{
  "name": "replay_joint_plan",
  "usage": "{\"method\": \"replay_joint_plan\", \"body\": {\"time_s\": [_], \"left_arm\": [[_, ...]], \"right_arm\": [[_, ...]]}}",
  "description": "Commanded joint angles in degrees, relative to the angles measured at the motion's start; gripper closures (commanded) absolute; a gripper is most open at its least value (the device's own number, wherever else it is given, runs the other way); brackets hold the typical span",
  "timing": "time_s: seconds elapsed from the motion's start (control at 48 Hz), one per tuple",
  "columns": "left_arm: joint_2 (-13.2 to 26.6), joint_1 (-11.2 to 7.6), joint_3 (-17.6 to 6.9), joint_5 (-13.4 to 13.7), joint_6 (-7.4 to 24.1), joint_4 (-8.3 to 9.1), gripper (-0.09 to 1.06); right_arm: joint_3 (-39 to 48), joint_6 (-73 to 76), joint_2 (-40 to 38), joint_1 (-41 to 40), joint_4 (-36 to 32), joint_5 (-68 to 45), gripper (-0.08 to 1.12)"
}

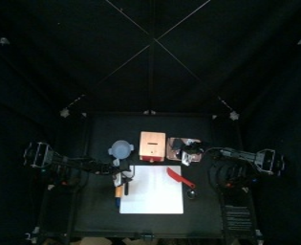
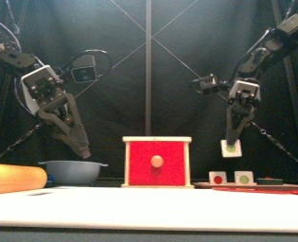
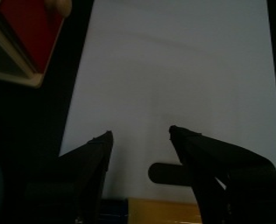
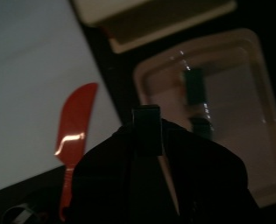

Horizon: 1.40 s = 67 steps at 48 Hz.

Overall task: Place sushi on board then cut the sushi with the knife then place the pieces on the plate
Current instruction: Place the 4 sushi pieces on the plate

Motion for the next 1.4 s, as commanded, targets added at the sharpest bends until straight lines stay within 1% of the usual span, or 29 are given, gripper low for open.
{"method": "replay_joint_plan", "body": {"time_s": [0.021,0.479,0.604,0.75,0.896,1.083,1.208,1.396], "left_arm": [[-0.79,0.35,-0.70,-0.18,0.09,0.26,0.07],[-0.79,0.44,-0.62,-0.18,0.00,0.18,0.07],[-0.79,0.44,-0.70,-0.18,0.00,0.18,0.07],[-0.79,0.44,-0.70,-0.18,-0.09,0.09,0.07],[-0.79,0.44,-0.79,-0.18,-0.09,0.18,0.07],[-0.79,0.44,-0.88,-0.18,-0.18,0.00,0.07],[-0.88,0.09,-1.05,-0.18,-0.18,0.00,0.07],[-1.85,-0.09,-1.23,0.00,-0.26,0.00,0.07]], "right_arm": [[0.79,-0.18,-1.93,-5.80,-0.97,-0.44,0.46],[5.45,0.00,-1.67,-16.96,-4.92,-2.37,0.46],[7.21,-0.09,-1.58,-20.13,-4.39,-4.66,0.46],[9.05,-0.09,-1.58,-20.57,-3.69,-8.88,0.46],[10.46,0.00,-1.49,-20.74,-3.52,-11.95,0.41],[11.34,-0.09,-1.67,-20.65,-2.72,-13.10,0.29],[11.51,0.00,-2.55,-20.57,-2.64,-13.01,0.22],[10.90,-0.09,-7.38,-19.78,-2.64,-13.01,0.21]]}}
